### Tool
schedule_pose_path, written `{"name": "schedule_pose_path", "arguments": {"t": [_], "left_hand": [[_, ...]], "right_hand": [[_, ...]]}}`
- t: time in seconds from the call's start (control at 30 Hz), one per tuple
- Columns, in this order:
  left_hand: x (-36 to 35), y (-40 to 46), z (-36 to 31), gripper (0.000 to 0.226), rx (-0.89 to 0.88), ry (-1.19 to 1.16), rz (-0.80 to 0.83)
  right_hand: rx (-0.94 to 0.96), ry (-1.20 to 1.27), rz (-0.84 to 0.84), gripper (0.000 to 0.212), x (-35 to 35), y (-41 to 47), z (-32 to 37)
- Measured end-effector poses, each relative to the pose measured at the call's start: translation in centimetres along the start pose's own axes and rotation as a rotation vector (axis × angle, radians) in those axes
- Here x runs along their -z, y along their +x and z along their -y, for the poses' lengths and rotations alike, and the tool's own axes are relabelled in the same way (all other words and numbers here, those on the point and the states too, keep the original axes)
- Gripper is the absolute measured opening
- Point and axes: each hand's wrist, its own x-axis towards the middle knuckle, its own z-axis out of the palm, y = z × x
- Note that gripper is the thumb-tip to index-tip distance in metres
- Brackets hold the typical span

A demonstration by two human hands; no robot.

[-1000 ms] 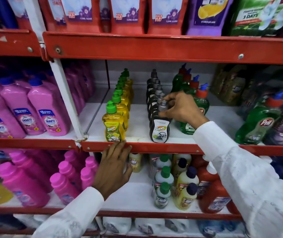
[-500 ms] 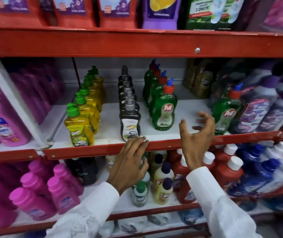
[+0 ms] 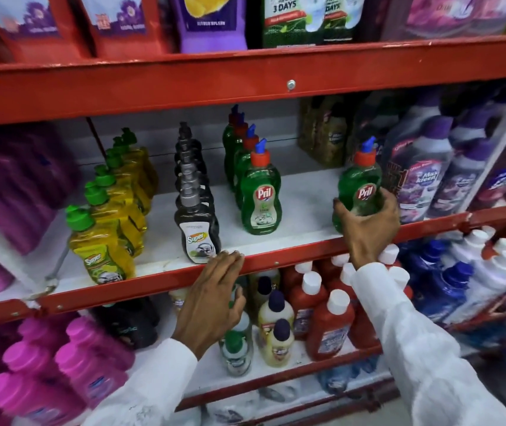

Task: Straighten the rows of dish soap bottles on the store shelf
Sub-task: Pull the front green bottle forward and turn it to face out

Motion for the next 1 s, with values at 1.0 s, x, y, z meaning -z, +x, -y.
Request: {"name": "schedule_pose_path", "arguments": {"t": [1.0], "left_hand": [[0.2, 5.1, -3.8, 0.049, 0.298, -0.39, -0.292]], "right_hand": [[0.023, 0.024, 1.108, 0.06, -2.3, -4.8, 1.6]]}}
